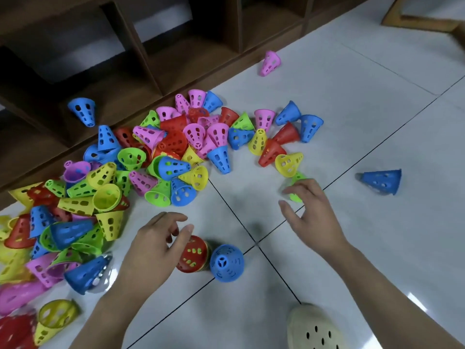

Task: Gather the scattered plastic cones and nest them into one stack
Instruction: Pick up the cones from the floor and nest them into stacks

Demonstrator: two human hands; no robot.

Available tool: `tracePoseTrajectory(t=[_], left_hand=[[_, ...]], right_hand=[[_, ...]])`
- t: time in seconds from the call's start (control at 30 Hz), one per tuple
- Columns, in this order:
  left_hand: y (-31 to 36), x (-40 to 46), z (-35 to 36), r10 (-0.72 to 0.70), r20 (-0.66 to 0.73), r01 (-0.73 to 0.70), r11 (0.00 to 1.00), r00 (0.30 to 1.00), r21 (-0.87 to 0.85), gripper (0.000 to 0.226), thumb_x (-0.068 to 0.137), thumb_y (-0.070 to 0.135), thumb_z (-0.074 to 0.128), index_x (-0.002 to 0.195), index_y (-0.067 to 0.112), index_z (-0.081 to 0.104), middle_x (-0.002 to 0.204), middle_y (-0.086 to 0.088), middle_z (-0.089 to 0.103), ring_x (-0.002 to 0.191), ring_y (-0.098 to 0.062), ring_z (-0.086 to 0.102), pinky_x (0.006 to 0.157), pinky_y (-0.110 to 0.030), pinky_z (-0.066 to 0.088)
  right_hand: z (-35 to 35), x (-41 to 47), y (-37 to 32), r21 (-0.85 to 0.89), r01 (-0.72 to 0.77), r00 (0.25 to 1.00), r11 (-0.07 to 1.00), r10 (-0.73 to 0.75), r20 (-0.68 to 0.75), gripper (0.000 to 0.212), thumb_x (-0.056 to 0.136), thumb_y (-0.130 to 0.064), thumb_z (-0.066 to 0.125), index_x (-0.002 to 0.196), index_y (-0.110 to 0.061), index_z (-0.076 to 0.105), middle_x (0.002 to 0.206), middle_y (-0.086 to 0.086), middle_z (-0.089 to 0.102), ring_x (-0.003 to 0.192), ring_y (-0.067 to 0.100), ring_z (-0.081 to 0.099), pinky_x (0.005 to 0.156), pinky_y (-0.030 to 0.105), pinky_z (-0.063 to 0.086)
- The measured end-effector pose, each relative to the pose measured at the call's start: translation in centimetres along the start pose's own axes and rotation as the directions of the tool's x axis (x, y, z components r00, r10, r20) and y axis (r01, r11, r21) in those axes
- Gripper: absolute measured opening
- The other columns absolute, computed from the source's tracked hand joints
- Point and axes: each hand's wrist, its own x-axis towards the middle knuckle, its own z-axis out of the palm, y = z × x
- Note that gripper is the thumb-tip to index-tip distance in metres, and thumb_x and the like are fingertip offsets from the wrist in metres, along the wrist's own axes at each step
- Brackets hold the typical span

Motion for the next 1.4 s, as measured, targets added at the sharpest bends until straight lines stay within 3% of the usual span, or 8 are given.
tracePoseTrajectory(t=[0.13, 0.27, 0.4, 0.73, 0.87, 1.07, 1.27, 1.4], left_hand=[[1.8, 3.6, 1.4, 0.002, 0.079, -0.005, 0.999, 0.997, 0.039, 0.018, 0.091, 0.031, 0.068, 0.107, 0.021, 0.069, 0.076, 0.011, 0.059, 0.070, -0.006, 0.059, 0.068, -0.031, 0.049], [4.8, 7.7, 4.6, 0.042, 0.258, -0.060, 0.996, 0.965, 0.061, 0.028, 0.090, 0.036, 0.067, 0.117, 0.027, 0.063, 0.088, 0.012, 0.058, 0.076, -0.006, 0.058, 0.075, -0.037, 0.054], [8.1, 10.8, 9.0, 0.066, 0.422, -0.118, 0.988, 0.904, 0.100, 0.050, 0.093, 0.045, 0.060, 0.140, 0.038, 0.044, 0.113, 0.009, 0.050, 0.091, -0.011, 0.056, 0.089, -0.037, 0.051], [15.8, 14.3, 18.9, 0.243, 0.567, -0.359, 0.928, 0.787, 0.102, 0.070, 0.093, 0.052, 0.056, 0.152, 0.047, 0.021, 0.138, -0.001, 0.036, 0.127, -0.026, 0.047, 0.102, -0.041, 0.046], [16.3, 14.9, 21.1, 0.164, 0.611, -0.366, 0.904, 0.774, 0.221, 0.059, 0.093, 0.059, 0.051, 0.147, 0.043, 0.034, 0.132, -0.008, 0.041, 0.123, -0.032, 0.049, 0.100, -0.041, 0.046], [14.1, 14.0, 21.0, 0.113, 0.510, -0.299, 0.906, 0.853, 0.300, 0.029, 0.093, 0.044, 0.056, 0.095, 0.025, 0.033, 0.093, -0.004, 0.053, 0.093, -0.032, 0.060, 0.070, -0.036, 0.042], [10.7, 13.0, 18.5, -0.189, 0.524, 0.199, 0.979, 0.831, 0.038, 0.045, 0.080, 0.037, 0.077, 0.114, 0.024, 0.052, 0.101, 0.006, 0.063, 0.094, -0.020, 0.065, 0.081, -0.033, 0.052], [9.8, 12.4, 12.7, -0.205, 0.444, 0.311, 0.933, 0.872, -0.180, 0.033, 0.080, 0.042, 0.077, 0.108, 0.032, 0.063, 0.102, 0.009, 0.069, 0.096, -0.012, 0.066, 0.084, -0.030, 0.053]], right_hand=[[-3.7, 4.0, 6.7, -0.170, -0.183, 0.976, 0.968, 0.159, -0.149, 0.032, 0.085, -0.023, 0.072, 0.113, -0.008, 0.069, 0.123, 0.012, 0.057, 0.116, 0.034, 0.054, 0.100, 0.032, 0.038], [-7.6, 5.8, 12.8, -0.336, -0.356, 0.934, 0.872, 0.334, -0.125, 0.056, 0.081, -0.027, 0.078, 0.133, -0.013, 0.060, 0.148, 0.013, 0.047, 0.140, 0.034, 0.036, 0.110, 0.048, 0.036], [-10.9, 5.7, 17.2, -0.297, -0.571, 0.808, 0.765, 0.587, -0.041, 0.082, 0.083, -0.037, 0.077, 0.153, -0.022, 0.037, 0.164, 0.005, 0.022, 0.152, 0.025, 0.014, 0.120, 0.042, 0.023], [-11.7, 3.7, 22.9, -0.314, -0.567, 0.823, 0.762, 0.541, -0.173, 0.071, 0.077, -0.009, 0.072, 0.143, -0.014, 0.047, 0.156, 0.006, 0.028, 0.128, 0.034, 0.048, 0.096, 0.041, 0.049], [-12.0, 3.3, 23.9, -0.316, -0.580, 0.814, 0.751, 0.520, -0.258, 0.067, 0.078, -0.005, 0.067, 0.141, -0.013, 0.046, 0.140, 0.007, 0.039, 0.119, 0.033, 0.048, 0.086, 0.036, 0.048], [-13.3, 3.9, 21.6, 0.163, -0.695, 0.660, 0.700, 0.711, -0.243, 0.028, 0.080, -0.018, 0.073, 0.106, -0.014, 0.063, 0.094, 0.000, 0.058, 0.077, 0.020, 0.054, 0.062, 0.026, 0.043], [-8.7, 2.5, 13.1, 0.627, -0.517, 0.713, 0.583, 0.699, -0.061, 0.023, 0.083, -0.035, 0.077, 0.093, -0.019, 0.064, 0.079, -0.006, 0.060, 0.073, 0.010, 0.056, 0.072, 0.032, 0.048], [-5.3, 1.6, 5.8, 0.753, -0.500, 0.760, 0.427, 0.634, 0.145, 0.028, 0.081, -0.043, 0.073, 0.097, -0.021, 0.067, 0.090, 0.001, 0.065, 0.086, 0.012, 0.063, 0.084, 0.036, 0.053]])
